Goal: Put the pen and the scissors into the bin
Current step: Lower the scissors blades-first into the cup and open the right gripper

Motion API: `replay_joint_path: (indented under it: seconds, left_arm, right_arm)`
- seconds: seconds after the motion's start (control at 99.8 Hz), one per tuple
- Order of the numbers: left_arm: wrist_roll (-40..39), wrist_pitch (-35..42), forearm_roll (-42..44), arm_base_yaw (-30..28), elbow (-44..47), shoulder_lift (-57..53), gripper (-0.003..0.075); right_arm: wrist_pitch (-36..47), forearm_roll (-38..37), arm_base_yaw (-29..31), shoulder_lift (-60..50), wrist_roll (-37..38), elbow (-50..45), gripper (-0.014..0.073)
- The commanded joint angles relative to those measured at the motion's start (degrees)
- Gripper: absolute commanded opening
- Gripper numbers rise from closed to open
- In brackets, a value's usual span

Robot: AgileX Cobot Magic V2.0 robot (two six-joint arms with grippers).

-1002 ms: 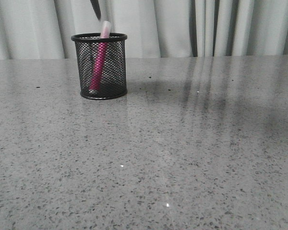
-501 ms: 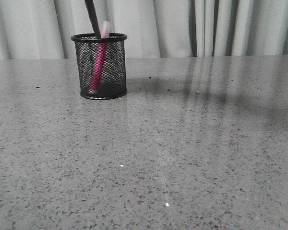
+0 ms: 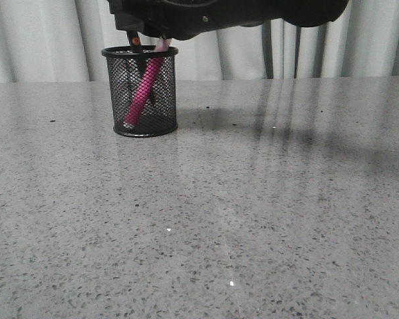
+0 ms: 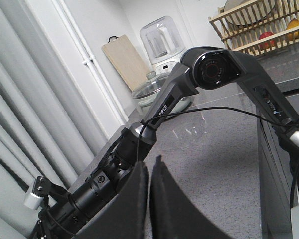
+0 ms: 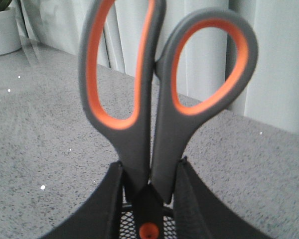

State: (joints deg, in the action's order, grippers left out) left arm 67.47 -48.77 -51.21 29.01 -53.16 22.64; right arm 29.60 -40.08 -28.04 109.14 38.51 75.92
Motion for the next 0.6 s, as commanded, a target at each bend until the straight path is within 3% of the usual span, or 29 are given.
replay_joint_path:
  seconds: [0.0, 0.501, 0.591]
  left_arm:
    - [-0.7, 2.7, -3.1, 0.5, -1.2, 0.9, -0.0019]
    - [-0.7, 1.4, -4.3, 0.5, -1.2, 0.9, -0.0019]
    - [-0.7, 1.4, -4.5, 0.5, -1.2, 0.9, -0.0019]
  right_arm:
    - [2.5, 0.6, 0.5, -3.1, 4.3, 1.7, -0.0069]
    - [2.0, 0.3, 0.2, -3.1, 6.7, -3.1, -0.0067]
    - [2.0, 0.3, 0.2, -3.1, 6.7, -3.1, -0.0015]
